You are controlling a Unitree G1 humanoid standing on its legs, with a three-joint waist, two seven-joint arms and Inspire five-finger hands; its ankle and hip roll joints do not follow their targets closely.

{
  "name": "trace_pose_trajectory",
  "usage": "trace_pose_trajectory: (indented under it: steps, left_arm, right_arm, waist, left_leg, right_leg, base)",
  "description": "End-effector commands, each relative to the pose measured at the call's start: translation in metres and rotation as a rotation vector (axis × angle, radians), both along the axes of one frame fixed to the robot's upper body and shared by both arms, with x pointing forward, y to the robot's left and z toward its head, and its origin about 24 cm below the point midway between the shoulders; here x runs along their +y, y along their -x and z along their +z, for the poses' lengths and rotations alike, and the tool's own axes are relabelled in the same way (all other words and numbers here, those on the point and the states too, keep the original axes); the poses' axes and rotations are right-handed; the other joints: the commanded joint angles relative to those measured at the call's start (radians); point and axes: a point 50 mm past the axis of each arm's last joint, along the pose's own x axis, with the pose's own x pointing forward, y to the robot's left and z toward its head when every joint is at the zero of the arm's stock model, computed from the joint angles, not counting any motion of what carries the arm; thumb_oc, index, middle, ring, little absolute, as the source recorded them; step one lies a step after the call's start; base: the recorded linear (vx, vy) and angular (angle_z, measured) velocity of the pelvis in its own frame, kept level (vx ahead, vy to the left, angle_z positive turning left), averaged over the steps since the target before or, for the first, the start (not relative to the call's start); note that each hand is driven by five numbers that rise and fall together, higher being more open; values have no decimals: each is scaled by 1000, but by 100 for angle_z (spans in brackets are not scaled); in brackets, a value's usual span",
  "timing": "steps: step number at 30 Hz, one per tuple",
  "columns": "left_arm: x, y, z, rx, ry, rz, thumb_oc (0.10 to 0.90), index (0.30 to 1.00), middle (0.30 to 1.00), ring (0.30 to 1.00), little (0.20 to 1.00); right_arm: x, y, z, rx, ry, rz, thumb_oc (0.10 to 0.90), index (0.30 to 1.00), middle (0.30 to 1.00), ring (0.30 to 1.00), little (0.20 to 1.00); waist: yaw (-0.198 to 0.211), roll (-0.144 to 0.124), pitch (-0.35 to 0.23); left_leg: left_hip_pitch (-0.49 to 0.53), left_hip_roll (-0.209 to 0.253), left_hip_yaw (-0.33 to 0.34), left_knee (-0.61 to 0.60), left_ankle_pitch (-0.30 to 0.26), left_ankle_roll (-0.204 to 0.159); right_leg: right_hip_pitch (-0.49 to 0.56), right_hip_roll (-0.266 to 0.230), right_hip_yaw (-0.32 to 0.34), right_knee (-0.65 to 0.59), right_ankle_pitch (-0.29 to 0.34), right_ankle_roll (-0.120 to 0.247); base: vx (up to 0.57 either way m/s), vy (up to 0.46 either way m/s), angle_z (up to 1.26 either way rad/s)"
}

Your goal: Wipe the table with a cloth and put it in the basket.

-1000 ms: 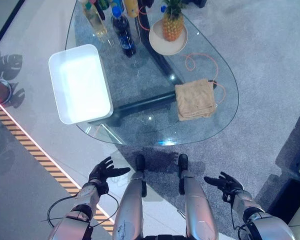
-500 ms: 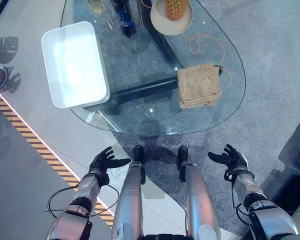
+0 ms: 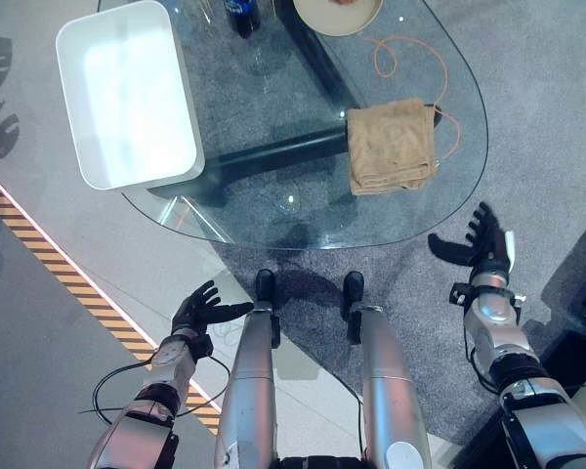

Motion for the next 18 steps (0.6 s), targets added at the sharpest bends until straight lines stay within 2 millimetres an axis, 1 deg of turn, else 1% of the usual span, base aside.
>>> trace_pose_trajectory:
  steps: [1, 2, 4, 5, 8, 10, 12, 13, 18]
  left_arm:
    - [27, 23, -6, -8, -46, 81, 800, 900, 900, 900, 900]
    - [28, 23, -5, -11, -44, 83, 800, 900, 900, 900, 900]
    - [27, 24, -7, -12, -42, 85, 800, 900, 900, 900, 900]
    - [27, 25, -7, -13, -39, 84, 800, 900, 900, 900, 900]
    - [26, 26, -8, -14, -38, 79, 800, 900, 900, 900, 900]
    - [26, 25, -7, -16, -39, 71, 800, 900, 900, 900, 900]
    - [25, 23, -7, -20, -40, 67, 800, 900, 900, 900, 900]
    - [25, 21, -5, -23, -40, 61, 800, 900, 900, 900, 900]
    - [23, 15, -1, -32, -45, 44, 800, 900, 900, 900, 900]
  right_arm:
    - [-12, 5, 51, -218, 217, -78, 800, 900, 900, 900, 900]
    - [-10, 5, 62, -255, 274, -97, 800, 900, 900, 900, 900]
    - [-5, 4, 72, -291, 355, -112, 800, 900, 900, 900, 900]
    - [-1, 3, 83, -322, 416, -130, 800, 900, 900, 900, 900]
    - [4, 2, 95, -362, 486, -141, 800, 900, 900, 900, 900]
    - [11, 0, 110, -394, 590, -134, 800, 900, 900, 900, 900]
    - [14, -2, 117, -401, 634, -129, 800, 900, 900, 900, 900]
    - [19, -6, 127, -407, 702, -118, 800, 900, 900, 900, 900]
    - [26, -18, 146, -393, 797, -95, 800, 900, 900, 900, 900]
  waist:
    - [-18, 1, -21]
    - [-19, 0, -21]
    - [-20, 2, -21]
    - [-21, 3, -21]
    - [-21, 5, -21]
    - [-20, 6, -21]
    - [-19, 7, -21]
    - [-15, 8, -21]
    - [-2, 11, -21]
  left_leg:
    - [33, -57, 38, 5, -23, 74]
    - [30, -58, 39, 4, -24, 72]
    - [32, -59, 40, -1, -22, 72]
    - [35, -60, 41, -6, -22, 71]
    - [40, -61, 43, -8, -24, 70]
    - [45, -63, 44, -15, -23, 69]
    - [43, -64, 44, -15, -24, 68]
    - [44, -65, 44, -17, -23, 67]
    - [49, -66, 45, -30, -19, 67]
  right_leg:
    - [44, 34, -51, -2, 4, -23]
    - [43, 34, -53, -6, 4, -22]
    - [45, 34, -54, -12, 4, -21]
    - [48, 34, -54, -18, 4, -20]
    - [53, 33, -55, -23, 2, -18]
    - [60, 31, -59, -37, 3, -17]
    - [59, 31, -60, -40, 2, -18]
    - [62, 30, -63, -46, 3, -18]
    - [65, 29, -70, -56, 5, -19]
  base:
    - [0, 0, 0]
    - [0, 0, 0]
    - [0, 0, 0]
    - [0, 0, 0]
    - [0, 0, 0]
    - [0, 0, 0]
    - [0, 0, 0]
    - [0, 0, 0]
    - [0, 0, 0]
